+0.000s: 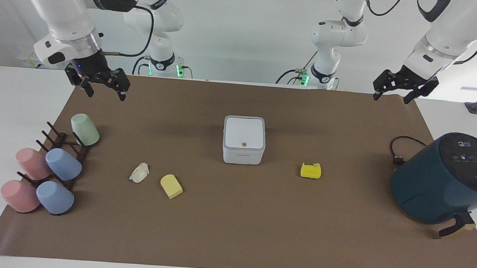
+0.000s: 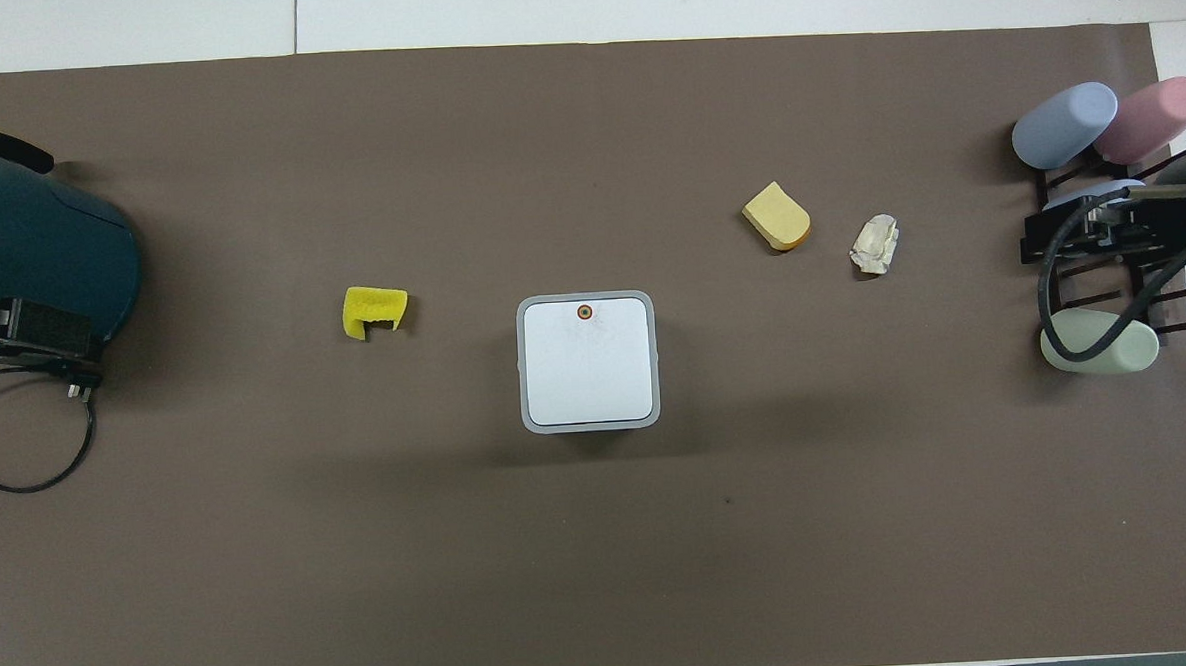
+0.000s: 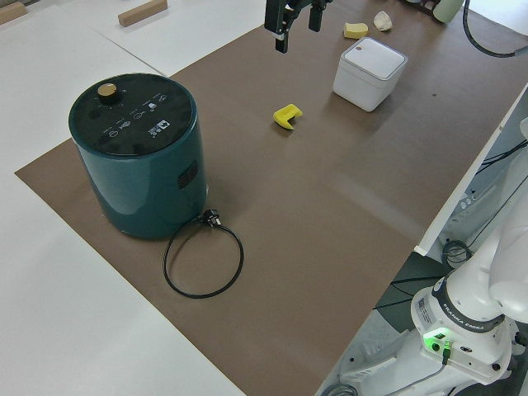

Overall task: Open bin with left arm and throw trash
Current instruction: 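Reach the left gripper to the bin lid while the right gripper reaches the paper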

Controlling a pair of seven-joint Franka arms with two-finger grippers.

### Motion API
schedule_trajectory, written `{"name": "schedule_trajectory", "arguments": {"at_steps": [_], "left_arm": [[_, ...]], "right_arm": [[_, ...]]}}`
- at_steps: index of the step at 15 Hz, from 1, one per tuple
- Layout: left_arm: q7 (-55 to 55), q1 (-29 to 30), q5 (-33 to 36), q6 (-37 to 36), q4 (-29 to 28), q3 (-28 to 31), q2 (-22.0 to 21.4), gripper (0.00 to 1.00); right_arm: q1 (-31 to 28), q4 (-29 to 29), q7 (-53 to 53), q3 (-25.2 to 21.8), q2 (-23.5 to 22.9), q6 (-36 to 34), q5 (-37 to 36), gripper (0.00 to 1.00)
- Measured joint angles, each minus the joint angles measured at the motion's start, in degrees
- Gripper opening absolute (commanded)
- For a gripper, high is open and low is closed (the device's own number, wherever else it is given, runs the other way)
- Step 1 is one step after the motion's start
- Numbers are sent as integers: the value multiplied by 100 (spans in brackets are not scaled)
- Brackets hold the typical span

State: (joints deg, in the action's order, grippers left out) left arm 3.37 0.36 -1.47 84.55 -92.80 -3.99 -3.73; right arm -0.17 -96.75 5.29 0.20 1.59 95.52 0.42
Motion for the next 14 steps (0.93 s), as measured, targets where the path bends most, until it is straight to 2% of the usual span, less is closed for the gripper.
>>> {"name": "schedule_trajectory", "arguments": {"at_steps": [8, 10, 11, 13, 14], "left_arm": [[-15, 6, 0, 41, -2, 18, 0, 100], [-288, -26, -8, 217, -17, -24, 0, 89], [-552, -121, -21, 343, -40, -45, 2, 72], [-1170, -520, -32, 609, -108, -80, 26, 16], [-1449, -754, -33, 697, -139, -96, 65, 0]], "right_arm": [[36, -49, 0, 38, 0, 21, 0, 100], [36, -66, 0, 38, 1, 35, 0, 100], [36, -75, 0, 38, 1, 57, 0, 100], [36, -97, 0, 38, 3, 126, 2, 100], [36, -115, 0, 38, 7, 131, 2, 100]]}}
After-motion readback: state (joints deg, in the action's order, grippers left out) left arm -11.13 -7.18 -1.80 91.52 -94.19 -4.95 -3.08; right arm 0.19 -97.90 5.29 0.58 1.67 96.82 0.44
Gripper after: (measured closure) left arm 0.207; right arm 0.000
